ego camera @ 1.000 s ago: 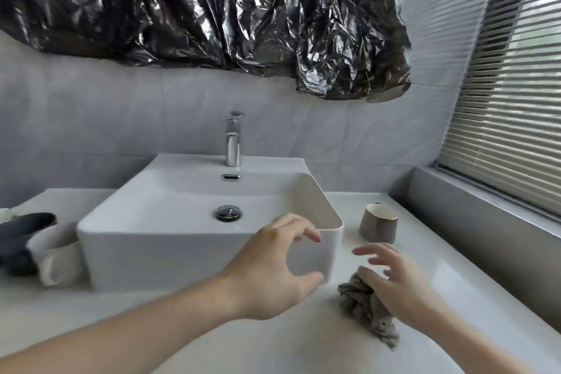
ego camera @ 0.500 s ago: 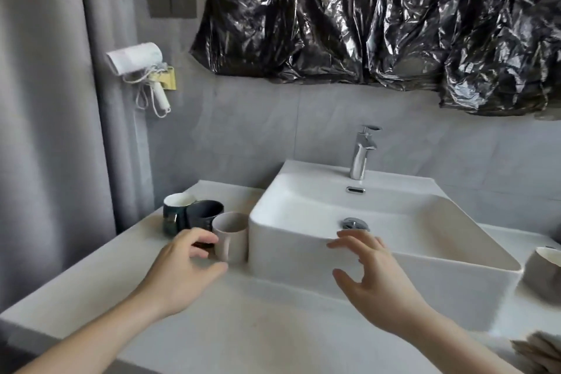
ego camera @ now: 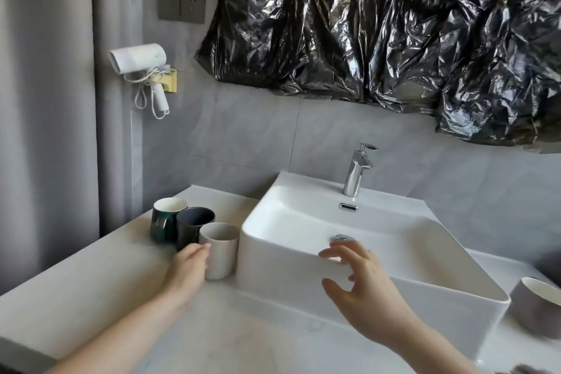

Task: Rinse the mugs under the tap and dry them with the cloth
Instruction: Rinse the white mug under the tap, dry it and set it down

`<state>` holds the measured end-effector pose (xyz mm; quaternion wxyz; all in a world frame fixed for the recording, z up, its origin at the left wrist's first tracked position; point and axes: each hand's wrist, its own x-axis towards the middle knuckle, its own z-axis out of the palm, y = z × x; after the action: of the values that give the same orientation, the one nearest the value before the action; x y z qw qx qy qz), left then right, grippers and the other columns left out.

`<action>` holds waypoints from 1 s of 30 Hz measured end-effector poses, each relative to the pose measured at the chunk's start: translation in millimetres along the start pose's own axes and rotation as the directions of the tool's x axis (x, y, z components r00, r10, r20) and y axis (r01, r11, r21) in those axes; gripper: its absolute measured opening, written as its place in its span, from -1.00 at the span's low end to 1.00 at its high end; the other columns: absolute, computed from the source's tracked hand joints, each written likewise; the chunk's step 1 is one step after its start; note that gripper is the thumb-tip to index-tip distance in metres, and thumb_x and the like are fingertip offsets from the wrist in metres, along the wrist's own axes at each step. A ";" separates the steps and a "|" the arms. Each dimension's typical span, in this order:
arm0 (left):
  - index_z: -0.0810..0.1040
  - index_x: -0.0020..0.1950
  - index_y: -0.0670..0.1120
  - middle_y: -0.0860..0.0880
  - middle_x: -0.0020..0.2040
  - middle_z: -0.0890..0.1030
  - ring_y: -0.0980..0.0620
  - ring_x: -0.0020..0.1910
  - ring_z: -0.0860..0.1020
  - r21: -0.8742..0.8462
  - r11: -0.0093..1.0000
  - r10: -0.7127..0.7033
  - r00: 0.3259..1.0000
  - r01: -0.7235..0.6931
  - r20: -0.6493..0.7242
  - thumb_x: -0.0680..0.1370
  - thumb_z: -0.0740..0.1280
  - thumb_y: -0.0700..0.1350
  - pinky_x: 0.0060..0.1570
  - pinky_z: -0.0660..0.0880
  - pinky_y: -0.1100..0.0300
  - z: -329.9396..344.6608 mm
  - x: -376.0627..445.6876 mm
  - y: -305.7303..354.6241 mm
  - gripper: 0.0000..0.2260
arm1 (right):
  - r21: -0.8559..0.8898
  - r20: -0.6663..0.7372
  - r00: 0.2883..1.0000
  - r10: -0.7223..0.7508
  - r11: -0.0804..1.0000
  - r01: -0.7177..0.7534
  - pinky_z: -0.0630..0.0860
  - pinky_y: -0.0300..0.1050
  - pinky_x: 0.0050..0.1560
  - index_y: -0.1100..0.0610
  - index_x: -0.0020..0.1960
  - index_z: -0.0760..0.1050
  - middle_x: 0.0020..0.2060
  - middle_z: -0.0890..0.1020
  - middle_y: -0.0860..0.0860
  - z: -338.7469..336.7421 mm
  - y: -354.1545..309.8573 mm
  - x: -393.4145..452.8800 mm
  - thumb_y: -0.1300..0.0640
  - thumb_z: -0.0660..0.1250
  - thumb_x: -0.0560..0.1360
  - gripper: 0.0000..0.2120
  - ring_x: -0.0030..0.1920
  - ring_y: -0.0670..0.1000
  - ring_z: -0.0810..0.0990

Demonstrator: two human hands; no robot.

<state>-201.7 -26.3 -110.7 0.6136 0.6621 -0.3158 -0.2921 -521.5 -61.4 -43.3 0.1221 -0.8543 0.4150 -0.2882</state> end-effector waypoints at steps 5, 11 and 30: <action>0.53 -0.27 0.01 0.16 -0.37 0.45 -0.05 -0.20 0.47 0.008 0.980 0.201 0.975 -0.201 -0.097 0.62 0.30 0.04 -0.20 0.30 0.06 -30.3 -24.8 30.8 -0.72 | 0.082 -0.048 0.998 0.031 0.996 -0.027 0.51 -0.23 0.19 -0.25 0.19 0.53 0.28 0.45 -0.34 -20.5 17.5 8.5 0.09 0.43 0.52 -0.67 0.23 -0.26 0.49; 0.59 -0.34 0.05 0.17 -0.39 0.34 0.00 -0.31 0.33 -0.097 0.947 0.304 0.952 -0.307 -0.037 0.59 0.34 0.07 -0.29 0.35 0.15 -6.0 -26.8 104.1 -0.69 | 0.157 -0.120 0.986 0.117 0.983 -0.098 0.58 -0.29 -0.03 -0.23 0.17 0.54 0.23 0.48 -0.35 -48.1 34.5 38.7 0.11 0.40 0.55 -0.71 0.15 -0.31 0.52; 0.49 -0.27 -0.06 0.01 -0.46 0.38 -0.01 -0.38 0.36 -0.197 0.973 -0.055 0.952 0.118 0.301 0.34 0.34 -0.03 -0.54 0.34 0.29 253.0 105.4 140.0 -0.88 | 0.287 -0.306 0.877 0.371 0.914 -0.286 0.52 -0.18 -0.05 -0.03 0.34 0.52 0.26 0.59 -0.09 -107.0 111.0 155.1 0.11 0.37 0.59 -0.67 0.01 -0.12 0.65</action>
<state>-339.6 -273.7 9.6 0.6138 0.5554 -0.3406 -0.4459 -580.0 -248.4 53.7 0.1922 -0.6846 0.5331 -0.4586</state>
